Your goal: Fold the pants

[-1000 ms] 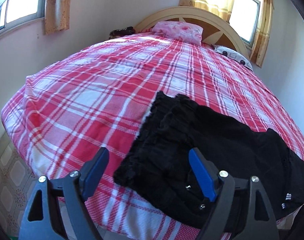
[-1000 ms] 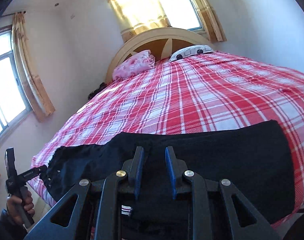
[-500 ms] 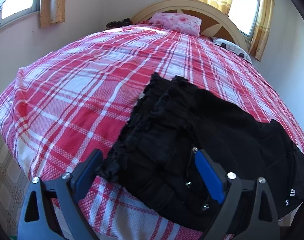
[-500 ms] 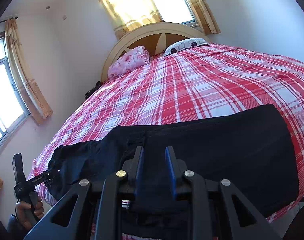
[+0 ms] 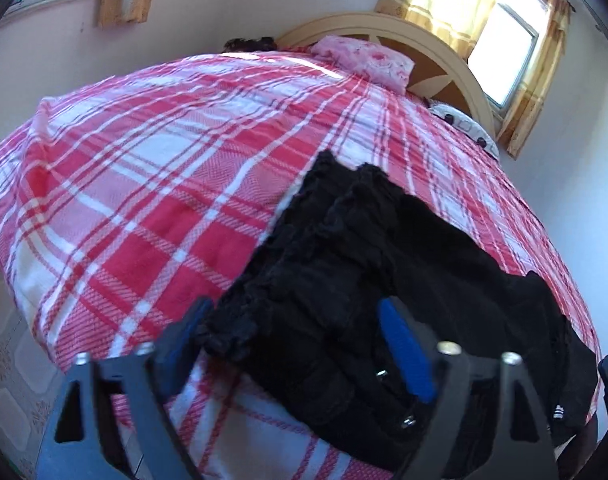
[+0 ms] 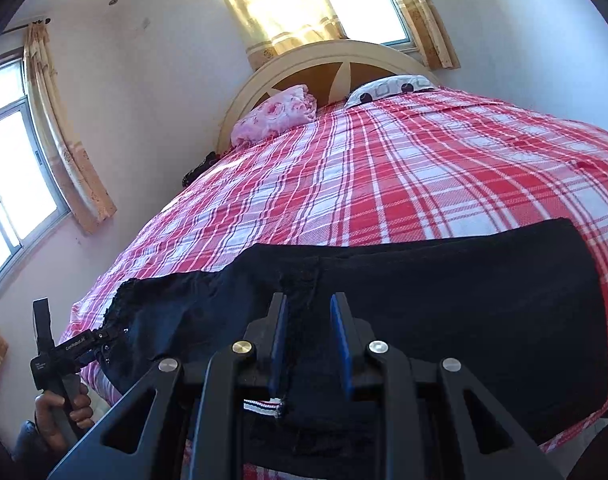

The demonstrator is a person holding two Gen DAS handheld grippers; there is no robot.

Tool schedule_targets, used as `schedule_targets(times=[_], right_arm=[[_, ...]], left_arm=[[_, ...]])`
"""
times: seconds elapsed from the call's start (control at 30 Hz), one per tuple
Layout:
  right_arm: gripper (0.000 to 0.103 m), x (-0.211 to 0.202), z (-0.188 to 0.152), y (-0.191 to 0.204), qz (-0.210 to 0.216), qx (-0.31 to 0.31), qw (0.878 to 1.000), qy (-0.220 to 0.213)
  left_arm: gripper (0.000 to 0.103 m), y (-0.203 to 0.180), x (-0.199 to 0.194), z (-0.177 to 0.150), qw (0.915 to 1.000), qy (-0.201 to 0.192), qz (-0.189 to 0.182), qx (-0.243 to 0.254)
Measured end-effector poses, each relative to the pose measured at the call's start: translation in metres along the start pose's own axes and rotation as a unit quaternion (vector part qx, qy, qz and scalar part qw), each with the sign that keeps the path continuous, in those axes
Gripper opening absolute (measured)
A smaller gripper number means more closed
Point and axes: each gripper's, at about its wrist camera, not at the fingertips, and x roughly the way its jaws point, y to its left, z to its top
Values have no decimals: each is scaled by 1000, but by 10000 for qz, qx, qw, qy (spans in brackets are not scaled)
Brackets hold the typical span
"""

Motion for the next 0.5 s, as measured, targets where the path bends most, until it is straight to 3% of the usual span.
schedule_targets(times=[0.27,0.4,0.5], right_arm=[[24,-18,8,-34,-349,506,9978,-255],[24,-21,5,-44,-321,711,9967,-222],[24,-22,3,-45,-253,763,9966,-202]], left_arm=[[58,3,-2,6,9993,-43,-167,-345],[70,5,5,2,9992,91,-96,-382],[71,-9,7,1,9996,-11,239,-122]])
